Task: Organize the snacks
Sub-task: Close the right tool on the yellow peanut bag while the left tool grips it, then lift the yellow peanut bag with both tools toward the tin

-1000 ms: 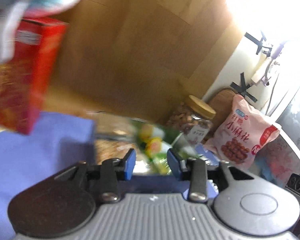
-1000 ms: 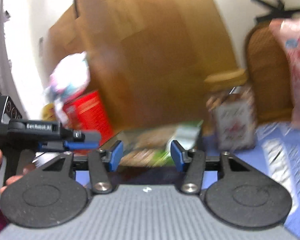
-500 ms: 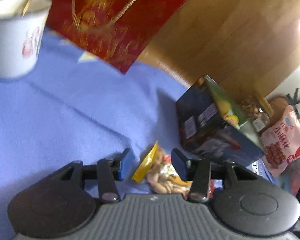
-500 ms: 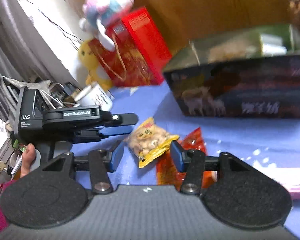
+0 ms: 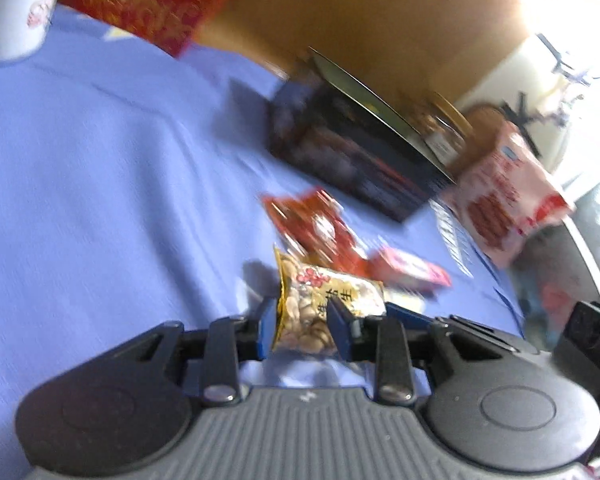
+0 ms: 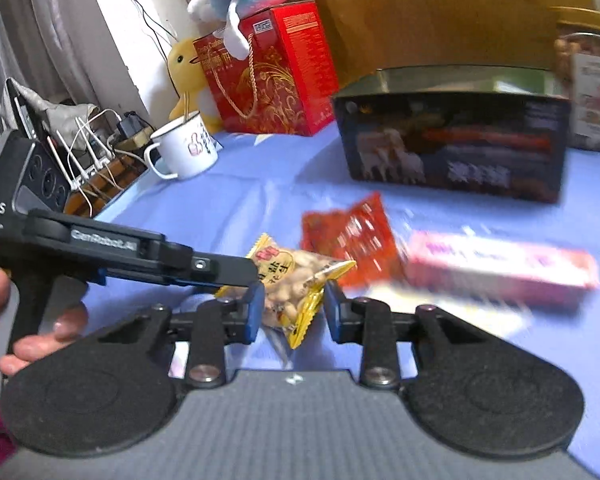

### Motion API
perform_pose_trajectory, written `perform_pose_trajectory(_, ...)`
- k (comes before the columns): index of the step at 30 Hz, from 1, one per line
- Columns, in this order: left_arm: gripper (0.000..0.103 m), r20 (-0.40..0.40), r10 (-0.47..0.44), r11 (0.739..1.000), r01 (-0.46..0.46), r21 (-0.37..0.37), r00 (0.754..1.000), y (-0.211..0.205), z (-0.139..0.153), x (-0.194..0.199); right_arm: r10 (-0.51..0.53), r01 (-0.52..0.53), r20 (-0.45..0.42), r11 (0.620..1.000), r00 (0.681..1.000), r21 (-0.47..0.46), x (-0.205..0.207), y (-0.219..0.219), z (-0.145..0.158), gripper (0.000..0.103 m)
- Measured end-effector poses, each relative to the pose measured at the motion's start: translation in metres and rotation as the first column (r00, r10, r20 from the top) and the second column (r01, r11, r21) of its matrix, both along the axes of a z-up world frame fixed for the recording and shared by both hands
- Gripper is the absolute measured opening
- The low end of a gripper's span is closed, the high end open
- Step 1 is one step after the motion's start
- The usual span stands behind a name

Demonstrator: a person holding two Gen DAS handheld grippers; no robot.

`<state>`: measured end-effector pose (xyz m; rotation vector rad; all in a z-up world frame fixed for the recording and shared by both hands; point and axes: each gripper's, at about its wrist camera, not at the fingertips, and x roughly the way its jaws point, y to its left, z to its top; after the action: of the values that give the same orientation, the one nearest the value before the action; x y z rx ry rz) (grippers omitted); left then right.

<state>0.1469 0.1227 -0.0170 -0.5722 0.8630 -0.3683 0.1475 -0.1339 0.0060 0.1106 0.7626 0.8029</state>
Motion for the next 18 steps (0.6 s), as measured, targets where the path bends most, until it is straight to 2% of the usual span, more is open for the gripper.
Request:
perform_pose_trajectory(3,0.027,-0.016,-0.06,0.998,0.06,-0.02,0.998,-0.023,-0.003,-0.015,-0.041,0.041,0.025,0.999,0.999,-0.005,-0.021,-0.022,0.0,0.037)
perform_pose_trajectory(11,0.027,-0.004,-0.207,0.977,0.207,0.054,0.978,-0.092,0.0,-0.041,-0.188,0.188,0.011,0.982,0.982,0.029,-0.064,-0.08,-0.003,0.039)
perform_pose_trajectory(13,0.027,-0.003,-0.23,0.971,0.23,0.065,0.973,-0.103,0.001,-0.043,-0.214,0.213,0.015,0.977,0.977,0.031,-0.072,-0.092,-0.005,0.044)
perform_pose_trajectory(18,0.028,0.009,-0.248,0.962,0.245,0.12,0.969,-0.12,0.005,-0.05,-0.244,0.243,-0.001,0.969,0.97,0.05,-0.083,-0.107,-0.012,0.046)
